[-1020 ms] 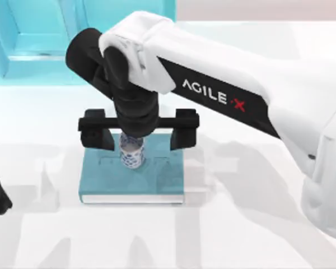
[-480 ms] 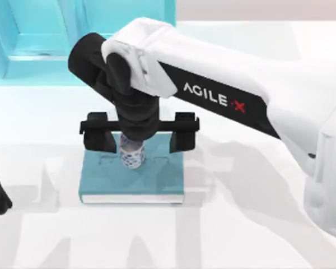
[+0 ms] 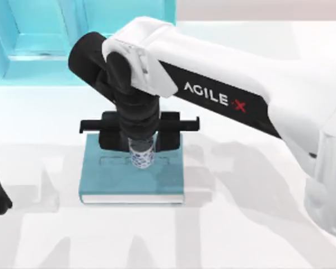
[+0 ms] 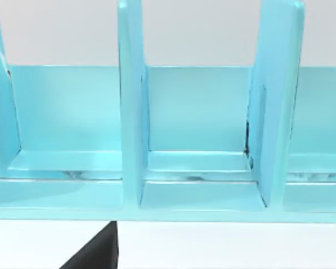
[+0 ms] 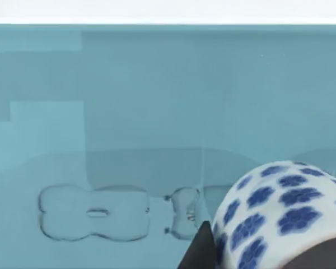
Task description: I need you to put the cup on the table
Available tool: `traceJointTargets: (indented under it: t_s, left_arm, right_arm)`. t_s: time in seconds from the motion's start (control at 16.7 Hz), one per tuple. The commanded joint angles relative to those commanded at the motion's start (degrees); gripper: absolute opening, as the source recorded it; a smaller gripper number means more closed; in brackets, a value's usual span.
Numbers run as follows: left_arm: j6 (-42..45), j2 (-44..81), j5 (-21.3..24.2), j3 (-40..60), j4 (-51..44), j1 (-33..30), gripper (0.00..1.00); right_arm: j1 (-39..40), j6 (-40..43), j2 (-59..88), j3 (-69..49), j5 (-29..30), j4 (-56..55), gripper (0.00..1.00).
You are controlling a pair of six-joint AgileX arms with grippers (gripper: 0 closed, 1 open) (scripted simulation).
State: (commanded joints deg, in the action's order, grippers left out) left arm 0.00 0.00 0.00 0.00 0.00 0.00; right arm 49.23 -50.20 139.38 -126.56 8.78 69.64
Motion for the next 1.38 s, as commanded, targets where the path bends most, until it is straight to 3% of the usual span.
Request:
traceJointTargets:
  t_s: [0.18,0.24,0.84,1.38]
  left_arm:
    - [0.0,0.0,0.0,0.0,0.0,0.0,1.0]
    - [0.0,0.0,0.0,0.0,0.0,0.0,1.0]
    - [0.0,0.0,0.0,0.0,0.0,0.0,1.0]
    - [0.0,0.0,0.0,0.0,0.0,0.0,1.0]
  right_arm:
    - [0.0,0.0,0.0,0.0,0.0,0.0,0.02]
    - [0.0,0.0,0.0,0.0,0.0,0.0,0.0]
    - [0.2,-0.06,0.31,-0.9,-0.01,0.9,0.0]
    - [0.12,-0.02,2.78,-16.23,0.01,13.53,0.0]
